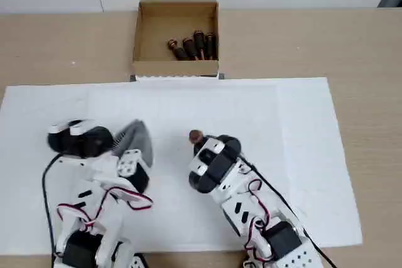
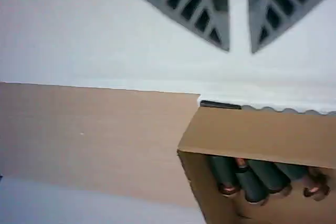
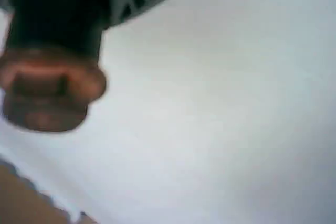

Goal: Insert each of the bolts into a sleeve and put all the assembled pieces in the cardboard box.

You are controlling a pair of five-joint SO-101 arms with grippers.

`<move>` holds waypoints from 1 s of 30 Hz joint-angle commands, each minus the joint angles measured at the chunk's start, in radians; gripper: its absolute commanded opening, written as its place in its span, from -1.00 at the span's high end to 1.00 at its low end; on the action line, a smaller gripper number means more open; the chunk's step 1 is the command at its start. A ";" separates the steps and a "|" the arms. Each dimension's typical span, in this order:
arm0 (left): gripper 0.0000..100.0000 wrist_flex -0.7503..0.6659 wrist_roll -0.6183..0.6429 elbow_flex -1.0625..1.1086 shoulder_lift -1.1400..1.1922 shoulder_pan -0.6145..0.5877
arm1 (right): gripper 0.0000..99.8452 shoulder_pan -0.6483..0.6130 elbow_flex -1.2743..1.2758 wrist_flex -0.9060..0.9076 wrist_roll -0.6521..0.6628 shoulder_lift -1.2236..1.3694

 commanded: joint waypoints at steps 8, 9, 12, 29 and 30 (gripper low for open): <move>0.99 0.003 -0.272 0.202 -0.008 -0.124 | 1.00 0.183 -0.029 -0.005 -0.124 -0.028; 0.99 -0.011 -0.293 0.225 -0.008 -0.124 | 1.00 0.206 -0.029 -0.005 -0.135 -0.028; 0.99 -0.057 -0.358 0.275 -0.009 -0.141 | 1.00 0.271 -0.031 -0.005 -0.183 -0.028; 0.99 0.011 -0.390 0.292 -0.009 -0.140 | 1.00 0.352 -0.341 -0.005 -0.459 0.285; 0.99 0.011 -0.385 0.292 -0.009 -0.143 | 1.00 0.352 -0.390 -0.005 -0.459 0.354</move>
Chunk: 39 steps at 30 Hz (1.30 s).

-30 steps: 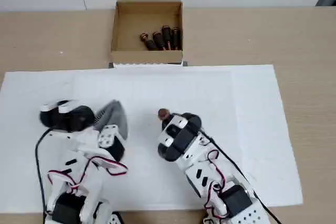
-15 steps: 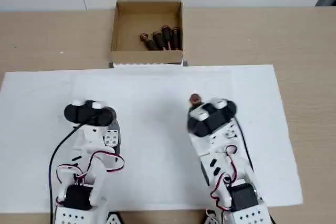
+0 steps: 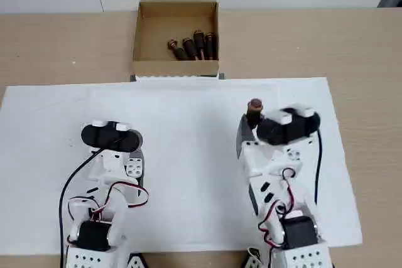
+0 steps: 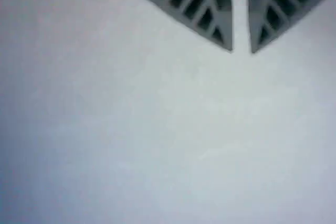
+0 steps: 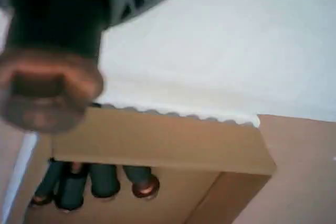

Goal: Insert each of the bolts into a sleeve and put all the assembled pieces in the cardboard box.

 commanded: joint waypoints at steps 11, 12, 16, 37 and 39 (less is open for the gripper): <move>0.99 0.006 0.003 -0.004 -0.009 0.002 | 1.00 0.005 -0.600 -0.071 -0.006 0.723; 0.99 0.006 0.003 -0.004 -0.009 0.000 | 1.00 0.005 -0.632 -0.084 -0.006 0.762; 0.99 0.006 0.003 -0.004 -0.009 0.000 | 1.00 0.005 -0.779 -0.136 -0.005 0.938; 0.99 0.006 0.003 -0.004 -0.009 0.000 | 0.99 -0.039 -1.504 -0.421 0.288 1.856; 0.99 0.006 0.003 -0.004 -0.009 0.000 | 0.99 -0.056 -1.553 -0.433 0.302 1.917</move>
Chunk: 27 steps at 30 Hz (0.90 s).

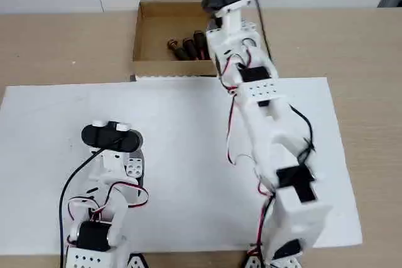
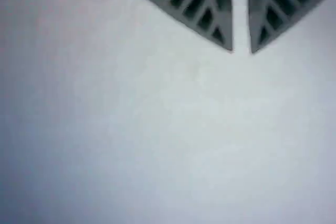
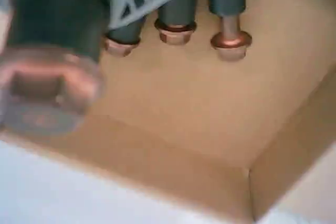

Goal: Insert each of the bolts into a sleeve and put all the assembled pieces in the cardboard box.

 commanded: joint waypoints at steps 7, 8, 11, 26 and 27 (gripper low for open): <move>0.99 0.006 0.005 -0.004 -0.009 0.000 | 0.99 -0.077 -0.250 -0.114 0.115 0.234; 0.99 0.006 0.005 -0.004 -0.009 0.000 | 0.99 -0.084 -0.270 -0.114 0.117 0.259; 0.99 0.006 0.005 -0.004 -0.009 0.000 | 0.99 -0.093 -0.308 -0.113 0.121 0.308; 0.99 0.006 0.005 -0.004 -0.009 0.000 | 0.67 -0.097 -0.342 -0.028 0.123 0.357; 0.99 0.006 0.005 -0.004 -0.009 0.000 | 0.70 -0.097 -0.344 -0.028 0.123 0.357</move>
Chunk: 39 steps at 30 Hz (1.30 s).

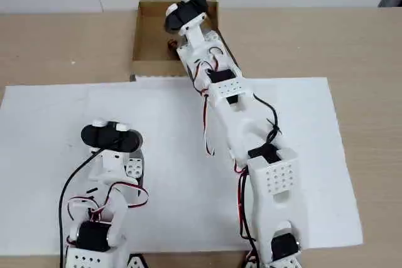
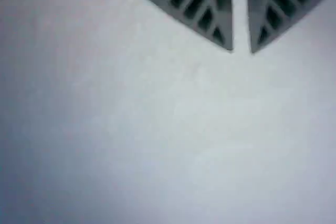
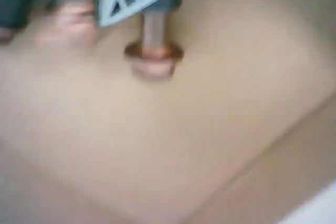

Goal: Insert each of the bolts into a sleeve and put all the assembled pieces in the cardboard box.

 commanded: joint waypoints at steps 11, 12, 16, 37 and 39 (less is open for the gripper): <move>0.99 0.006 0.005 -0.004 -0.009 0.000 | 1.00 -0.004 -0.256 0.186 0.009 -0.033; 0.99 0.006 0.005 -0.004 -0.009 0.000 | 0.99 -0.004 -0.282 0.228 0.009 -0.045; 0.99 0.006 0.005 -0.004 -0.009 0.000 | 1.00 -0.005 -0.313 0.337 0.009 -0.120; 0.99 0.006 0.005 -0.004 -0.009 0.000 | 1.00 -0.002 -0.313 0.943 0.003 -0.602; 0.99 0.006 0.005 -0.004 -0.009 0.000 | 1.00 -0.001 -0.313 0.998 0.003 -0.653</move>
